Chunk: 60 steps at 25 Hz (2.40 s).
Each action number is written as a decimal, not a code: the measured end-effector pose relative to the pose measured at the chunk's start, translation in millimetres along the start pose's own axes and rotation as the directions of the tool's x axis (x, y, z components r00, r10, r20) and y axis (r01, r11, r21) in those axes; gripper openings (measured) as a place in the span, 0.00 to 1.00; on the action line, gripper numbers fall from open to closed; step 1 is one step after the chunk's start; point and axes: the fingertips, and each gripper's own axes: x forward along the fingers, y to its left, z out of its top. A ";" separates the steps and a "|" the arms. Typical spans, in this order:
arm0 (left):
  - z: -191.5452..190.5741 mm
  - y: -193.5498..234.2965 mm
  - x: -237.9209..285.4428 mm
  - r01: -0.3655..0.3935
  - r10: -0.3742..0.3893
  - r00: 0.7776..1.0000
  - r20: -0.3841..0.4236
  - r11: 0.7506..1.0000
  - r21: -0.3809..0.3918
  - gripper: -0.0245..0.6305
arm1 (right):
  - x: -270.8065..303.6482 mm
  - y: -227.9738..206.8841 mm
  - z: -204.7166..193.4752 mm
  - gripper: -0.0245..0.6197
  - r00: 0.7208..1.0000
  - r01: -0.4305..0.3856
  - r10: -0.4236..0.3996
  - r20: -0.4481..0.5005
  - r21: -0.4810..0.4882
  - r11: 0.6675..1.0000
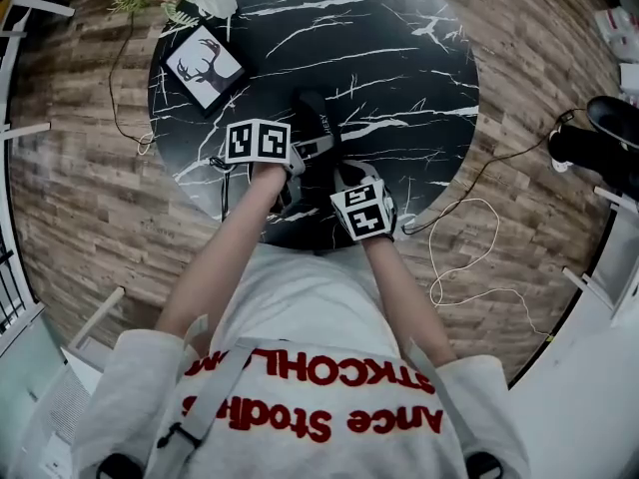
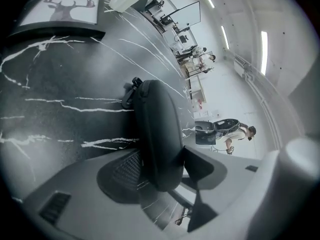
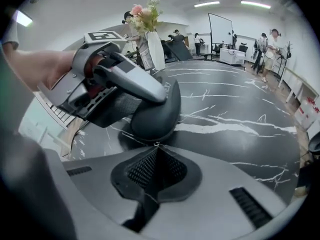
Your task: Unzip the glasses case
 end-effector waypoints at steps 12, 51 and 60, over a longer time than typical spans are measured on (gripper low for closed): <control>1.9 -7.5 -20.8 0.018 -0.023 0.999 0.046 0.995 0.102 0.45 | 0.4 23.9 -5.2 0.06 0.996 -0.044 0.011 -0.091 -0.368 0.929; -15.6 2.2 -29.0 -0.066 0.164 0.973 -0.160 0.868 0.492 0.42 | 6.0 -63.6 33.4 0.06 0.993 0.003 -0.048 -0.112 -0.376 0.927; -16.4 1.8 -27.6 -0.009 0.155 0.957 -0.244 0.859 0.512 0.41 | 5.2 -61.5 46.5 0.06 0.980 -0.147 0.005 -0.199 -0.708 0.690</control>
